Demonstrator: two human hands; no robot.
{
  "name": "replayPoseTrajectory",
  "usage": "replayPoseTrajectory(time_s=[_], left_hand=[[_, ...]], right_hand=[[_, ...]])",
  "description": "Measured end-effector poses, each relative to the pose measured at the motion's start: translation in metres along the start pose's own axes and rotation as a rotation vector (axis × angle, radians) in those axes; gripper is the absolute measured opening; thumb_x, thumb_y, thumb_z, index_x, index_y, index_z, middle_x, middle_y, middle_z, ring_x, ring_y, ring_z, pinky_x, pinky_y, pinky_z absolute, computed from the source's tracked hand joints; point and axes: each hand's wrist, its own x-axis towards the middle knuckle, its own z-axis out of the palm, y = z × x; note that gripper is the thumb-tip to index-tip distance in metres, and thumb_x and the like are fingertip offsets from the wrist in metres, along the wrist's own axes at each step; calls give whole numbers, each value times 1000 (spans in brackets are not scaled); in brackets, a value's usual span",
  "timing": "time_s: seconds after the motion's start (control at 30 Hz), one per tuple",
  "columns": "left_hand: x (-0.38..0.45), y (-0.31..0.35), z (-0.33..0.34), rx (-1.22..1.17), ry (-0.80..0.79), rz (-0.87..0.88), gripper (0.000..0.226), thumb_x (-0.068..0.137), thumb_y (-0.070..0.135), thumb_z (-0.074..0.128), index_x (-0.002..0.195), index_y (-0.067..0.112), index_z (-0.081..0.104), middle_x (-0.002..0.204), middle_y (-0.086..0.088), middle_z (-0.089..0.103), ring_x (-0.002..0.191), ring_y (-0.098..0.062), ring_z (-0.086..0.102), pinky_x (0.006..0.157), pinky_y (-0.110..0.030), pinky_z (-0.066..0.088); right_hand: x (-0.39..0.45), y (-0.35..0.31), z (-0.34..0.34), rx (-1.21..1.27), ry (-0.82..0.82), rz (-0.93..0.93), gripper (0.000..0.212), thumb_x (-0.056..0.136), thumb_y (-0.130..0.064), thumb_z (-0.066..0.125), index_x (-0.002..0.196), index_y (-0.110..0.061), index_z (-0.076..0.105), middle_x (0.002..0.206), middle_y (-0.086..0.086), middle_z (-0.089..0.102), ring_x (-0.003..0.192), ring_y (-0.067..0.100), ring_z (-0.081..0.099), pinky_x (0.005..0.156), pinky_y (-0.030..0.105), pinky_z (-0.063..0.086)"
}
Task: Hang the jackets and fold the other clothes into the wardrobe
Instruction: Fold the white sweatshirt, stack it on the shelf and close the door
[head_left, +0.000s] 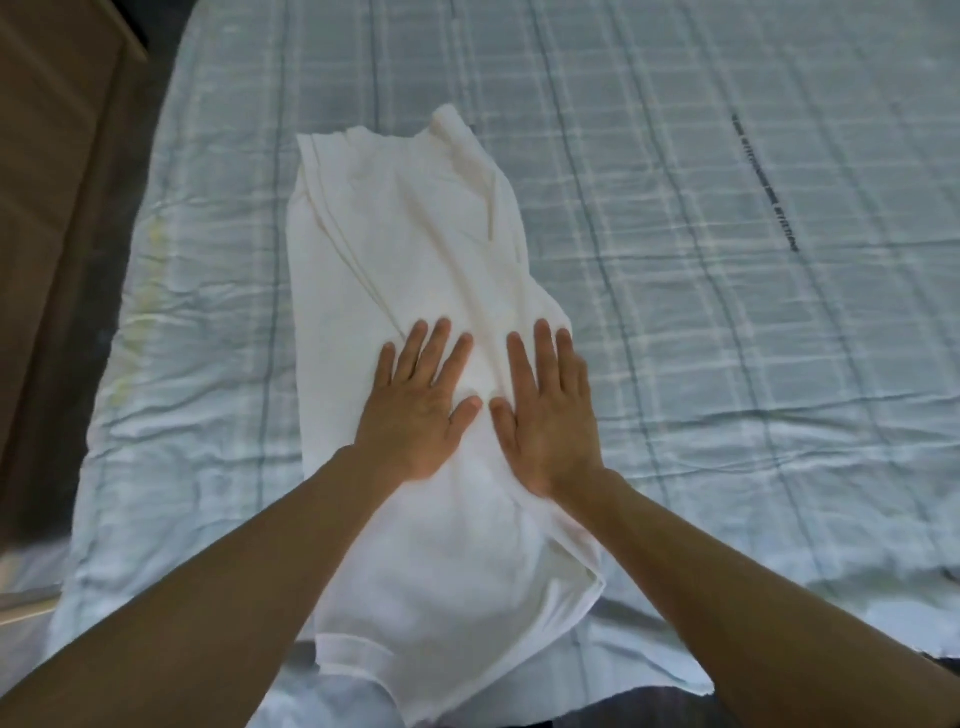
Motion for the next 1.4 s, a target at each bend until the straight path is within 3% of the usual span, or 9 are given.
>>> replayPoseTrajectory(time_s=[0.1, 0.2, 0.43, 0.6, 0.77, 0.97, 1.1, 1.3, 1.4], left_hand=[[-37, -6, 3, -2, -22, 83, 68, 99, 58, 9, 158, 28, -7, 166, 0, -17, 153, -23, -14, 125, -50, 3], [-103, -14, 20, -16, 17, 198, 67, 100, 55, 22, 159, 23, 15, 168, -4, 5, 155, -26, 5, 121, -53, 18], [-210, -41, 33, -183, -35, 353, 86, 91, 72, 46, 158, 27, 19, 168, 4, 6, 155, -17, 4, 121, -43, 10], [-213, -43, 30, -7, -56, 384, 95, 72, 69, 58, 153, 26, 35, 165, -2, 22, 152, -22, 20, 119, -41, 17], [-206, -24, 30, -51, 95, 392, 82, 54, 45, 88, 126, 18, 58, 136, -8, 62, 124, -32, 60, 95, -47, 54], [-201, -25, 27, 24, 208, 403, 63, 36, 15, 93, 96, 14, 73, 110, -4, 72, 102, -27, 71, 78, -36, 59], [-197, -28, 19, -48, 245, 341, 53, 36, 1, 85, 83, 17, 67, 78, 2, 64, 66, -19, 61, 53, -29, 50], [-189, -40, -3, -264, 211, 285, 57, 58, 23, 92, 105, 26, 59, 83, 10, 61, 68, -13, 60, 55, -26, 52], [-192, -41, 0, -250, 170, 354, 56, 70, 52, 80, 114, 26, 58, 94, 12, 59, 79, -9, 56, 67, -22, 48]], right_hand=[[-33, 2, -6, 11, -50, -109, 67, 102, -44, 28, 158, -13, 8, 166, 13, -2, 152, 32, -7, 123, 51, 8], [-89, 9, -11, 17, -143, -226, 67, 104, -47, 27, 158, -10, 10, 166, 10, -3, 153, 27, -9, 123, 50, 12], [-162, 35, -36, 19, -333, -449, 106, 85, -78, 49, 158, -14, 7, 167, 5, -4, 154, 22, -3, 123, 44, 13], [-165, 31, -33, 129, -182, -392, 82, 93, -49, 62, 158, -22, 19, 165, 0, 17, 152, 18, 15, 118, 47, 31], [-162, 25, -19, 157, -10, -316, 88, 71, -4, 83, 148, -13, 42, 156, 2, 38, 146, 20, 34, 112, 45, 41], [-146, 23, -28, 102, 46, -346, 80, 43, -5, 95, 119, -8, 70, 128, 7, 66, 121, 30, 62, 92, 40, 57], [-135, 22, -42, 133, 36, -380, 57, 48, -9, 95, 100, -12, 73, 106, 2, 71, 100, 25, 68, 69, 35, 62], [-106, 28, -62, 238, -53, -303, 33, 76, -4, 76, 104, -20, 68, 90, -4, 70, 76, 18, 65, 64, 35, 57], [-97, 25, -65, 241, -86, -301, 28, 78, -8, 76, 101, -21, 67, 85, -6, 69, 71, 16, 63, 62, 35, 56]])
